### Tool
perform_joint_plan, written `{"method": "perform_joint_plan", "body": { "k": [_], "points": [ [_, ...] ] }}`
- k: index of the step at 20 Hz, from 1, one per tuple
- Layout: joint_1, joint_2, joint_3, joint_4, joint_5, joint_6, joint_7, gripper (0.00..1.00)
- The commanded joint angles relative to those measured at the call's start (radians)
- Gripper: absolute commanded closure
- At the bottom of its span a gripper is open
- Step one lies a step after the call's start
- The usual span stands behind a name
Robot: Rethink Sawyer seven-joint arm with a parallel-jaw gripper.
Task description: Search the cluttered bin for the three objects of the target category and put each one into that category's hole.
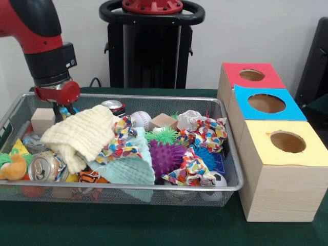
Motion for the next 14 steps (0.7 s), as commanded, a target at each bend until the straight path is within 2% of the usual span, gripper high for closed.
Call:
{"method": "perform_joint_plan", "body": {
  "k": [1,4,14],
  "points": [
    [0.009,0.070,0.078,-0.183,-0.039,0.149,-0.342,0.00],
    [-0.019,0.082,0.095,-0.194,-0.036,0.168,-0.370,0.00],
    [-0.052,0.075,0.122,-0.173,-0.054,0.180,-0.367,0.00]
  ]
}}
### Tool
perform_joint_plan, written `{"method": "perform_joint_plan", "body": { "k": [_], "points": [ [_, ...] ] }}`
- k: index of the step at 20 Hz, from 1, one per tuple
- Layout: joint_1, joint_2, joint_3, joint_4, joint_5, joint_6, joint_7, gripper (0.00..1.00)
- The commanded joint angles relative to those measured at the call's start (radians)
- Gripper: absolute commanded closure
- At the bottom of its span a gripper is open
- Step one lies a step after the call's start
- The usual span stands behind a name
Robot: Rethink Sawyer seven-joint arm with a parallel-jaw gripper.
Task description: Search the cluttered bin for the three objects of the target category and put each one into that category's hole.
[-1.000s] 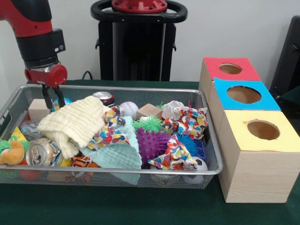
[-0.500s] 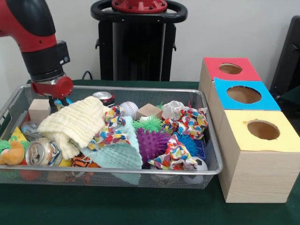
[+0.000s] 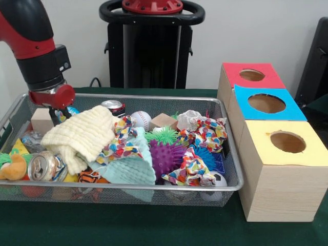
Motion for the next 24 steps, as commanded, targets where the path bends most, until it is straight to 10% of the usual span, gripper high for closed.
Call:
{"method": "perform_joint_plan", "body": {
  "k": [1,15,24],
  "points": [
    [-0.022,0.037,0.061,-0.117,-0.050,0.081,-0.343,0.00],
    [-0.016,-0.010,0.055,-0.123,-0.048,0.103,-0.352,0.00],
    [0.114,-0.166,-0.118,-0.103,-0.202,-0.072,-0.061,0.00]
  ]
}}
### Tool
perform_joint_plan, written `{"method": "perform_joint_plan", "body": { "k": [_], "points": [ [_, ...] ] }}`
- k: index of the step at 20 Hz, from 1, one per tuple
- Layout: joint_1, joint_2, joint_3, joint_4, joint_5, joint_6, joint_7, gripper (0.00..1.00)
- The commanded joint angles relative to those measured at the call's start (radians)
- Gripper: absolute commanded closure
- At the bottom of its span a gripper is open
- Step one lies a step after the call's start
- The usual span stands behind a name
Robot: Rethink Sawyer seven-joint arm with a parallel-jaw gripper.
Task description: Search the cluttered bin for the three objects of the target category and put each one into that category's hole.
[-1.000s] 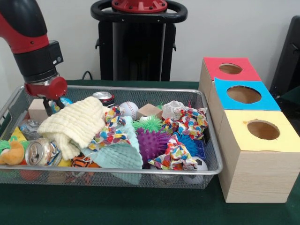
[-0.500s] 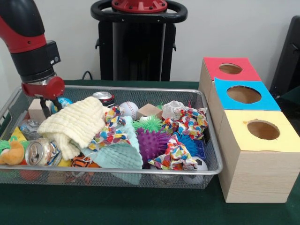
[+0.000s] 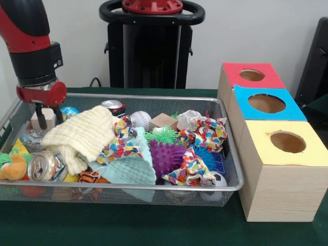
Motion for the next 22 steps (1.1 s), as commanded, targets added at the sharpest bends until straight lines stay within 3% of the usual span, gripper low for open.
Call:
{"method": "perform_joint_plan", "body": {
  "k": [1,5,7,9,11,15,22],
  "points": [
    [0.069,-0.097,-0.097,-0.087,-0.130,-0.100,-0.007,0.00],
    [0.127,-0.135,-0.146,-0.081,-0.225,-0.180,0.020,0.00],
    [0.178,-0.166,-0.190,-0.077,-0.306,-0.269,0.056,0.00],
    [0.275,-0.192,-0.290,-0.095,-0.400,-0.350,0.137,0.00],
    [0.347,-0.177,-0.377,-0.121,-0.441,-0.424,0.187,0.00],
    [0.475,-0.081,-0.567,-0.207,-0.396,-0.557,0.237,0.00],
    [0.553,0.059,-0.717,-0.272,-0.205,-0.718,0.134,0.00]
  ]
}}
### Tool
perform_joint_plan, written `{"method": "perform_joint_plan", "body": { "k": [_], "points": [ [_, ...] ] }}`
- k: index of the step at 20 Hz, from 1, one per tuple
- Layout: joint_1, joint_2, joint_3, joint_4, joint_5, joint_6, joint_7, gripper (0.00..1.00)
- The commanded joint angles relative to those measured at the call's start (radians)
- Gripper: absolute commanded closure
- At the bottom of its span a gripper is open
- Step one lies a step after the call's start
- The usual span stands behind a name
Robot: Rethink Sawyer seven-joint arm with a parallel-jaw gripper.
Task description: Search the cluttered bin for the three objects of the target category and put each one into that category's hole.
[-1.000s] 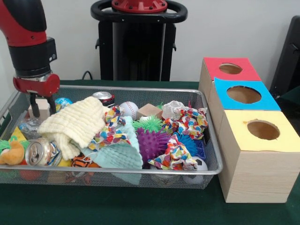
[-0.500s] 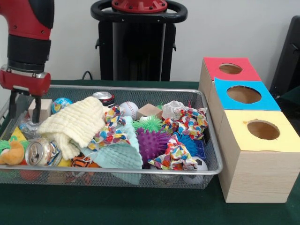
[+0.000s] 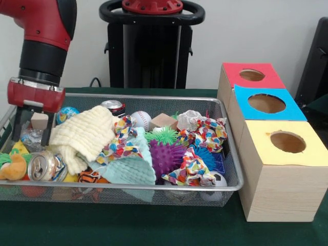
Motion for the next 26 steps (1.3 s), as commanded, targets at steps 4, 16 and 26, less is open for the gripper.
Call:
{"method": "perform_joint_plan", "body": {
  "k": [4,16,26],
  "points": [
    [0.038,0.122,-0.208,-0.095,0.116,-0.130,0.088,0.00],
    [-0.018,0.080,-0.148,-0.041,0.074,-0.073,0.057,0.00],
    [0.059,0.079,-0.269,0.025,0.134,-0.150,0.084,0.00]
  ]
}}
